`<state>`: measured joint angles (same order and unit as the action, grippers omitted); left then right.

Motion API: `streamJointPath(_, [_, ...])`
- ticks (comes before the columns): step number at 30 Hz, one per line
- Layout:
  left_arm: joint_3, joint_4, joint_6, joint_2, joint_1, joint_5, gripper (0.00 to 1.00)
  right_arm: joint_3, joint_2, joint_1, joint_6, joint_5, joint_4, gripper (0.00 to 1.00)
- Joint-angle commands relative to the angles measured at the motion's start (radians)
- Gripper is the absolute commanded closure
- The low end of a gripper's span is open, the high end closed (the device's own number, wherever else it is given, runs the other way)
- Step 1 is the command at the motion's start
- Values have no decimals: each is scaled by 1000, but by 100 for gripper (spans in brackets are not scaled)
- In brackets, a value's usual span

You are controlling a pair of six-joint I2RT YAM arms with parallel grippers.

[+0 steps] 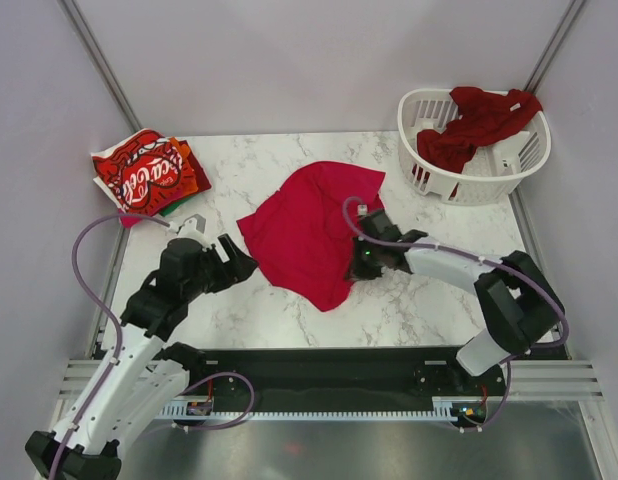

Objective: Fold and stack the t-shirts
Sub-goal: Flatten the tshirt out

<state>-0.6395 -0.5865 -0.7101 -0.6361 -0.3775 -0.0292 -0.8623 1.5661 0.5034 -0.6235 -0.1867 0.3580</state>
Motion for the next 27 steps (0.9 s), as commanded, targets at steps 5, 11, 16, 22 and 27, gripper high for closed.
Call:
streamJointPath(5, [-146, -154, 6, 35, -3, 9, 15, -343, 263, 553, -303, -105, -234, 100])
streamJointPath(11, [-213, -280, 31, 87, -3, 67, 14, -598, 355, 632, -193, -39, -122, 21])
streamJointPath(16, [-192, -335, 1, 107, -3, 60, 14, -534, 153, 630, -84, 277, 146, 2])
streamJointPath(22, [-154, -331, -63, 107, -3, 48, 14, -322, -82, 489, -58, 438, 253, 2])
streamJointPath(27, [-120, -317, -100, 41, -3, 37, 14, -221, -112, 284, -7, 394, 198, 2])
